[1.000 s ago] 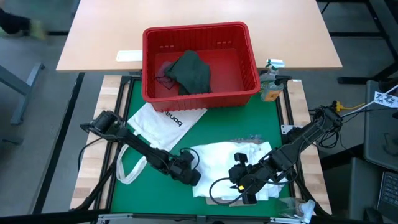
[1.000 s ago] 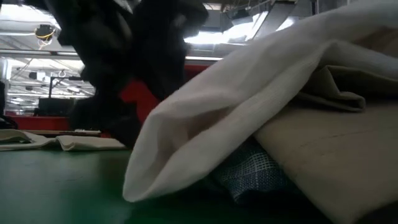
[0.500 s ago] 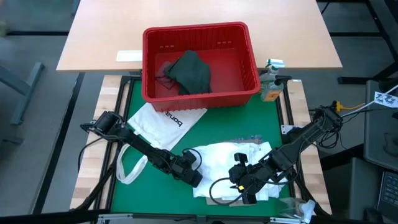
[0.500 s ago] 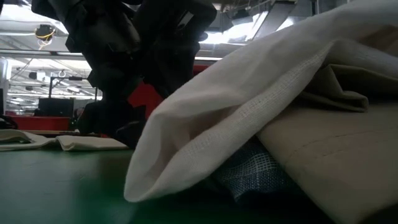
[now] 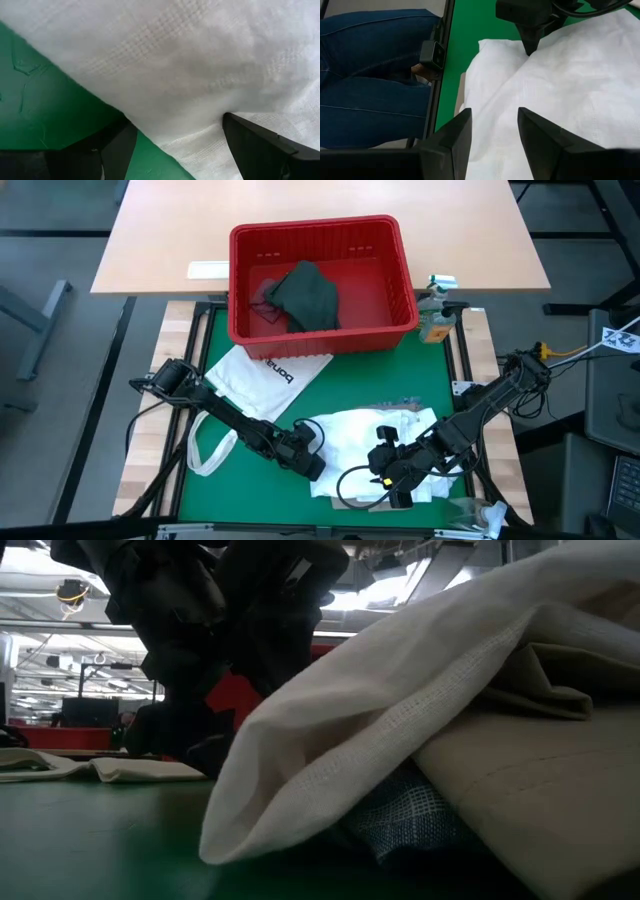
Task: Fold Laundry from Bin
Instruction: Fold the white polo shirt
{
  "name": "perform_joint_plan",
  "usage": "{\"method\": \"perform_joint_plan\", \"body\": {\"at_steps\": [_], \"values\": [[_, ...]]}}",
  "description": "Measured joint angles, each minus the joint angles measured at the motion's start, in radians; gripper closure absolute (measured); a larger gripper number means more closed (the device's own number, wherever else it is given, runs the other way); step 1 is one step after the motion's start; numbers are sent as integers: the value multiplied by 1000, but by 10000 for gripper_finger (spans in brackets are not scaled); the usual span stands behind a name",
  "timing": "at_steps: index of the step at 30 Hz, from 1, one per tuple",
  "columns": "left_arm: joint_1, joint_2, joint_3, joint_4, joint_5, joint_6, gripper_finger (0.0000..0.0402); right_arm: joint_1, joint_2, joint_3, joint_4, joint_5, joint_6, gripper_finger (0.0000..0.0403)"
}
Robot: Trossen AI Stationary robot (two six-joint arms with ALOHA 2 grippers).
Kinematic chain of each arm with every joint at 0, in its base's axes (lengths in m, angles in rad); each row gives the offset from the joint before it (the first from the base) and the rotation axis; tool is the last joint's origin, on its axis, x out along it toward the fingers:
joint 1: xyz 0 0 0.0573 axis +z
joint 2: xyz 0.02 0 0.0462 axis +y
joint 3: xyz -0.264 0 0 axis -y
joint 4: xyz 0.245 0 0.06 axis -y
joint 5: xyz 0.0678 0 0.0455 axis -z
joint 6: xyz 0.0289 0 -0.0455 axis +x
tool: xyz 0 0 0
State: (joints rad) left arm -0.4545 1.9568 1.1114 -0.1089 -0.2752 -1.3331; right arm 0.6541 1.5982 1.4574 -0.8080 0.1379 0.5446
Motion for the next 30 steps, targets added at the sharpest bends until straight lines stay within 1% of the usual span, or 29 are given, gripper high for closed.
{"method": "perform_joint_plan", "body": {"at_steps": [4, 8, 12, 17, 19, 22, 23, 27, 30], "values": [[0, 0, -1, -1, 0, 0, 125, 0, 0, 0, 0, 0, 0, 242], [1, 1, -2, -5, 7, 1, 163, 0, 0, 0, 0, 0, 0, 242], [1, -3, -2, -13, 17, 25, 217, 0, 0, 0, 11, 0, 0, 242], [1, -25, -3, -16, 22, 41, 295, 0, 0, 0, 57, 0, 0, 242], [0, -38, -3, -19, 21, 76, 329, 0, 0, 0, 52, 0, 0, 242], [0, -61, -3, -20, 12, 87, 378, 0, 0, 0, 42, 0, 0, 242], [0, -67, -3, -21, 11, 87, 389, 0, 0, 0, 40, 0, 0, 242], [0, -76, -3, -31, 8, 87, 394, 0, 0, 0, 40, 0, 0, 242], [-4, -95, -3, -55, 28, 86, 398, 0, 0, 0, 39, 0, 0, 242]]}}
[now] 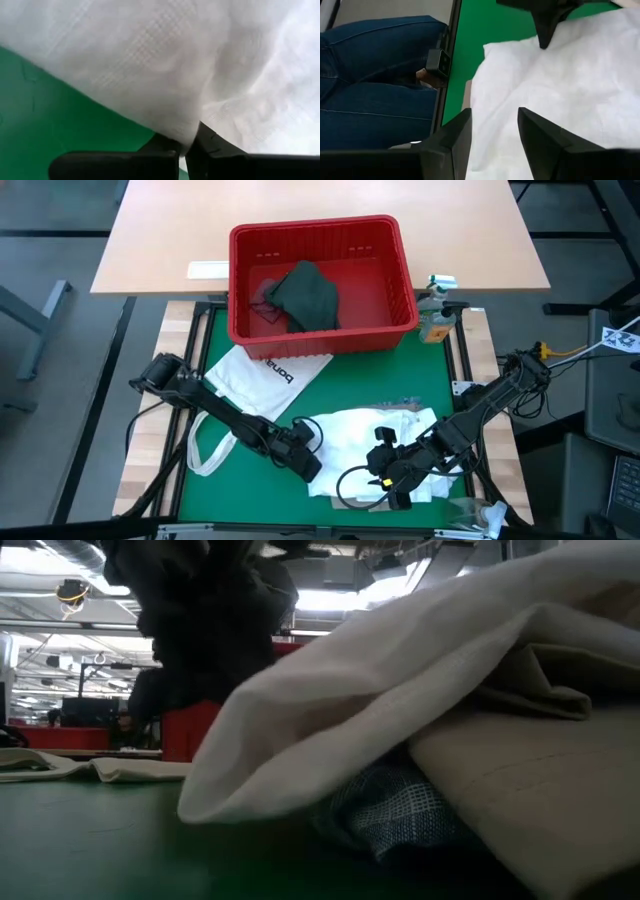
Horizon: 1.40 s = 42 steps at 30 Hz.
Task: Fold Laundry from Bin
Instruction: Fold the white polo shirt
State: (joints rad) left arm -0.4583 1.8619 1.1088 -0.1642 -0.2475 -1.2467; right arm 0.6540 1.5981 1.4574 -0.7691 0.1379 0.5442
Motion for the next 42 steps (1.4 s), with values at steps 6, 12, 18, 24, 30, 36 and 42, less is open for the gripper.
{"method": "perform_joint_plan", "body": {"at_steps": [6, 12, 18, 24, 30, 36, 42], "values": [[-8, -118, 0, -61, 6, 1, 399, 0, 0, 0, -4, 4, 0, 242], [-2, -270, 0, -77, -23, 1, 400, 0, 0, 0, -6, 18, -3, 242], [2, -407, 0, -108, -49, 2, 401, 0, -22, 0, -10, 20, -3, 242], [2, -513, 0, -118, -55, 2, 401, 0, -44, 0, -19, 63, -4, 242], [-11, -587, 0, -155, -56, 2, 401, 0, -54, 0, -20, 74, -3, 242], [-44, -650, 1, -202, -50, -17, 401, 0, -53, 0, -52, 72, -3, 242], [-87, -641, 1, -223, -43, -34, 401, 0, -53, 0, -78, 72, -3, 242]]}}
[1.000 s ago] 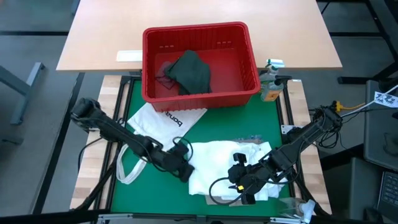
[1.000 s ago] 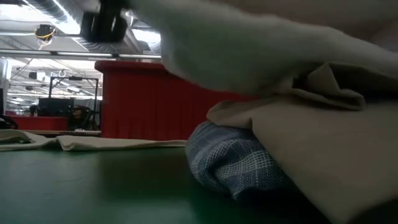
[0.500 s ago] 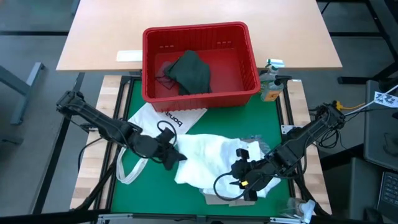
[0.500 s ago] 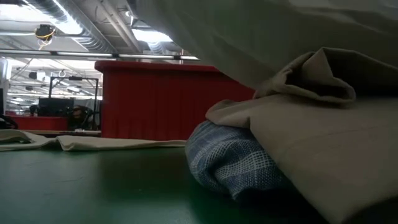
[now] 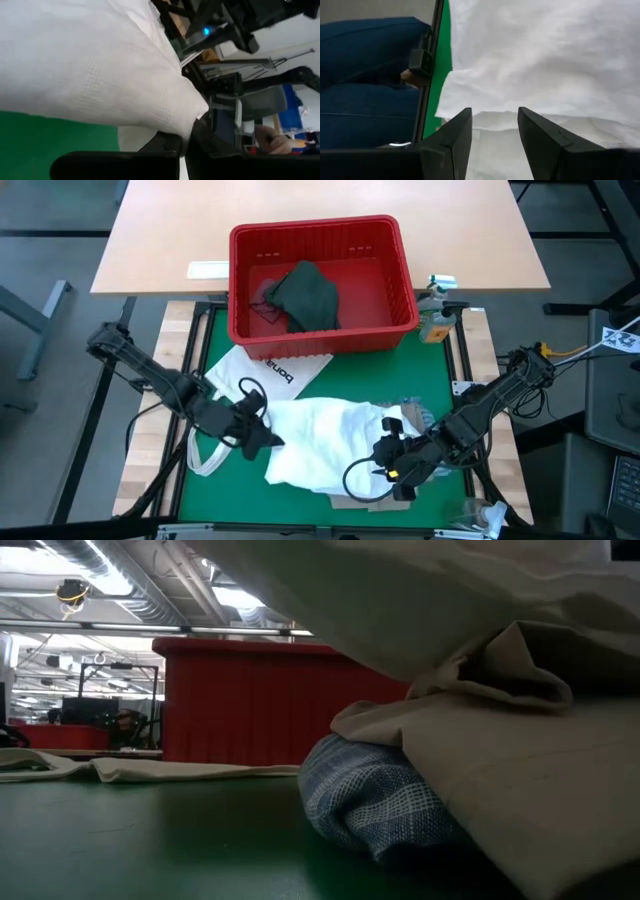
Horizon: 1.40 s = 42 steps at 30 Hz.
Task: Fold Laundry from Bin
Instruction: Fold the white polo shirt
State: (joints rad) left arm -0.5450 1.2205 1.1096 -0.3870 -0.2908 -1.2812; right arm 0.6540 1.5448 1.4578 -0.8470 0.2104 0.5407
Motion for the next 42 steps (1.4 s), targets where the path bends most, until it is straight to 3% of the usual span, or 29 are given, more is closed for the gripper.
{"method": "perform_joint_plan", "body": {"at_steps": [9, 16, 24, 42], "values": [[-20, 62, 0, -63, 36, -128, 401, 0, 0, 0, -129, -1, 14, 242], [18, 65, 0, -21, 43, -184, 401, 0, 0, 0, -156, -1, 14, 243], [92, 108, 0, 227, 54, -58, 401, 0, -2, 0, -214, -20, 10, 243], [231, 398, 1, 765, 291, 9, 401, 1, -21, 76, -371, 64, 4, 243]]}}
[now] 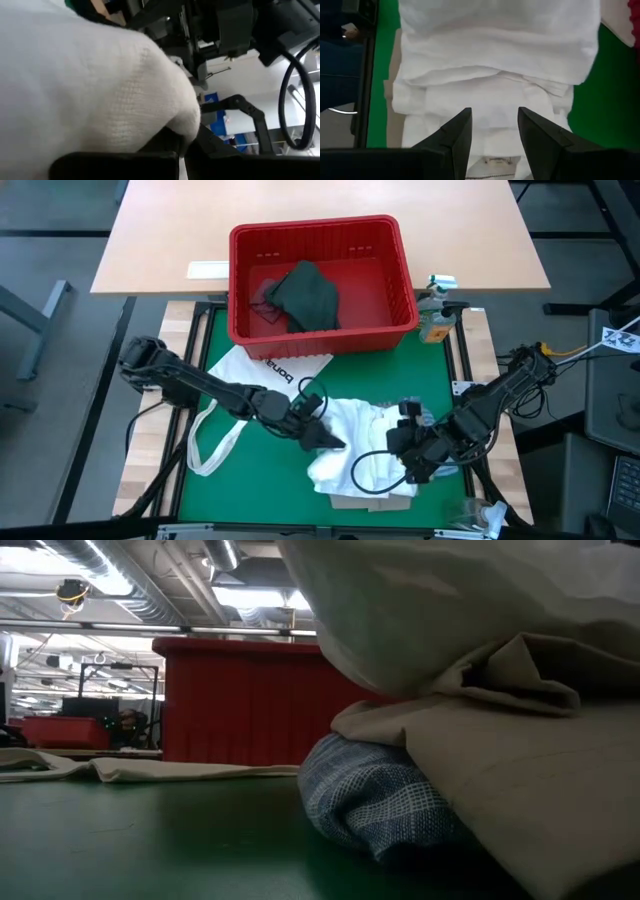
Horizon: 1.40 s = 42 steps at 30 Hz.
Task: Fold Laundry from Bin
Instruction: Fold the white polo shirt
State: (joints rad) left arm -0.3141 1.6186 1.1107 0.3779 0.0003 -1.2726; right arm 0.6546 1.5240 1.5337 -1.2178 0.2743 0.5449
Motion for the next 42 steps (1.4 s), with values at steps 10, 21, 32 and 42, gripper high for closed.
{"method": "perform_joint_plan", "body": {"at_steps": [10, 21, 32, 42], "values": [[15, 26, 0, 69, -64, 41, 401, -1, -13, 0, -12, 55, 0, 243], [20, 74, 4, 182, -142, 79, 401, -1, -16, 100, -74, 82, -1, 243], [58, 366, 335, 183, 53, 165, 401, 0, -17, 241, -203, 138, -2, 243], [107, 616, 590, 173, 160, 149, 399, 0, -18, 239, -324, 116, 0, 243]]}}
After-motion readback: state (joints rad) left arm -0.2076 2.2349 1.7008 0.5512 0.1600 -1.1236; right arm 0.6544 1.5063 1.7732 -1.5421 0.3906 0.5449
